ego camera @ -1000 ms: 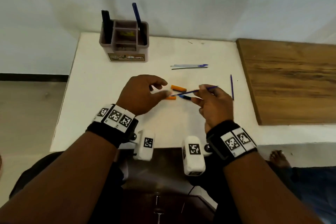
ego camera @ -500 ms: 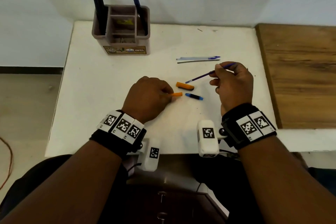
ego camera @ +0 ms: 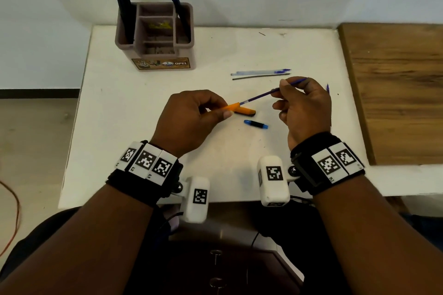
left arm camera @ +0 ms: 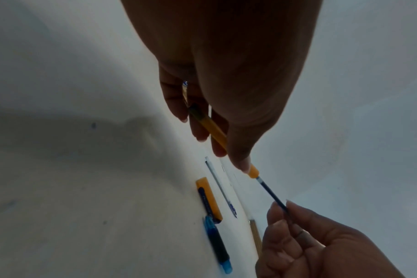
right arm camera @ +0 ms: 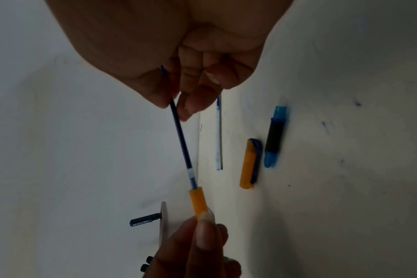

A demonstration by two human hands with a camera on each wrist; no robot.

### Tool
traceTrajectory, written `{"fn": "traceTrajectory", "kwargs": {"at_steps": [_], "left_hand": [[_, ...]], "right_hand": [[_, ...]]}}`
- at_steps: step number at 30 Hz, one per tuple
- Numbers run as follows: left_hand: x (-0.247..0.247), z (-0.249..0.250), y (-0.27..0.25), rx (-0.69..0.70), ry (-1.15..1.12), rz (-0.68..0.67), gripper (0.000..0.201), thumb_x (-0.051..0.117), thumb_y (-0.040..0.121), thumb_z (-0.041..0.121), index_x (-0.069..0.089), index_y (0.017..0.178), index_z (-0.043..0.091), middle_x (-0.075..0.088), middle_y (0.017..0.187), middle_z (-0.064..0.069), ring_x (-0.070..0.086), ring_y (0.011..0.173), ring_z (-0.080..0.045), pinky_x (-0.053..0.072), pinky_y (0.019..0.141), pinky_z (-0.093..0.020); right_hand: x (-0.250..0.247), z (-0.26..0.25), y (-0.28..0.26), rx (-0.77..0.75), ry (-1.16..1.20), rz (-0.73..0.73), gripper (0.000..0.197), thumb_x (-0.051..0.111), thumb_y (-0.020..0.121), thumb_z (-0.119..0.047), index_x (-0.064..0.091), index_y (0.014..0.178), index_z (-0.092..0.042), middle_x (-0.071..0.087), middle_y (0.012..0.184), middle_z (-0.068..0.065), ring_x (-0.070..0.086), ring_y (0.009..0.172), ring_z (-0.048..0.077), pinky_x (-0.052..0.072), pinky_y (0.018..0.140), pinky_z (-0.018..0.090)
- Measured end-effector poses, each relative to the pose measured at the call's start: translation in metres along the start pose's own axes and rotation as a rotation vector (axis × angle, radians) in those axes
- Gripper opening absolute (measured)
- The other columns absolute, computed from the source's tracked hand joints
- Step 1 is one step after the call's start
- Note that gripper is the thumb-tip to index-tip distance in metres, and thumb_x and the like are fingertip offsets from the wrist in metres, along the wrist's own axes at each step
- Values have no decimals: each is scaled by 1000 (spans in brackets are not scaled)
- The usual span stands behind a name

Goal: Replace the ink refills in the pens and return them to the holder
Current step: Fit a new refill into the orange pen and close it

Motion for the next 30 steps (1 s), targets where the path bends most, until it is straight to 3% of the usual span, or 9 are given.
{"fn": "traceTrajectory", "kwargs": {"at_steps": [3,7,11,13,16,18,21,24,30], "left_hand": [[1,1,-1,7,-24,-6,15,77,83,43,76,94,33,66,76,21,56,67,-2,39,64,-17],[1,5,-2,40,-43,3,14,76,84,44,75,93,33,66,75,22,56,67,0,39,61,-12],[-1,8,-2,72,-67,10,12,75,86,41,75,93,30,67,77,20,56,68,-1,37,61,-8],[-2,8,-1,72,-77,14,9,74,87,39,73,92,32,66,79,19,56,71,0,36,61,-6],[-5,9,0,70,-70,28,7,72,89,40,71,94,36,66,82,20,56,77,1,38,63,-6],[-7,9,1,75,-69,42,6,71,89,40,71,94,36,65,82,21,56,79,3,39,64,-6],[-9,9,1,76,-69,53,7,72,90,39,71,95,34,64,82,22,55,78,6,38,63,-5],[-11,10,1,84,-74,72,7,73,89,38,72,93,33,65,81,20,55,75,3,38,63,-6],[-10,9,0,70,-74,60,6,73,88,39,71,92,34,66,81,19,56,77,0,40,64,-7]], "right_hand": [[5,1,-3,6,-11,-42,5,67,93,-19,67,88,-21,77,79,1,64,58,10,49,56,22],[29,4,-18,12,-15,-249,6,73,89,-14,68,85,-13,74,80,9,63,59,13,46,51,20],[45,4,-31,-6,-47,-380,9,75,87,-16,71,86,-8,69,60,-7,62,54,3,45,50,12],[45,2,-31,-14,-94,-377,18,72,89,-30,73,88,-12,69,62,-8,62,55,2,47,52,13],[34,5,-18,42,-131,-282,50,48,94,-62,75,95,-19,72,79,0,61,64,12,46,58,24],[23,7,-8,46,-176,-203,52,40,100,-59,74,90,-20,70,78,3,58,64,15,43,56,25],[26,10,-4,-100,-501,-240,32,51,100,-42,71,82,-25,65,74,-5,59,70,13,44,62,25],[39,18,-10,-244,-941,-342,13,71,87,-42,69,84,-29,59,78,-13,56,79,11,38,72,25],[47,21,-17,-293,-1172,-376,16,70,88,-42,68,89,-27,56,85,-9,58,89,18,41,76,28]]}}
Point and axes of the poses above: each hand's wrist, its own y-axis towards the middle knuckle, its own x-axis out of the palm, z = x × y, the point moved 9 cm from there along y, towards the middle knuckle
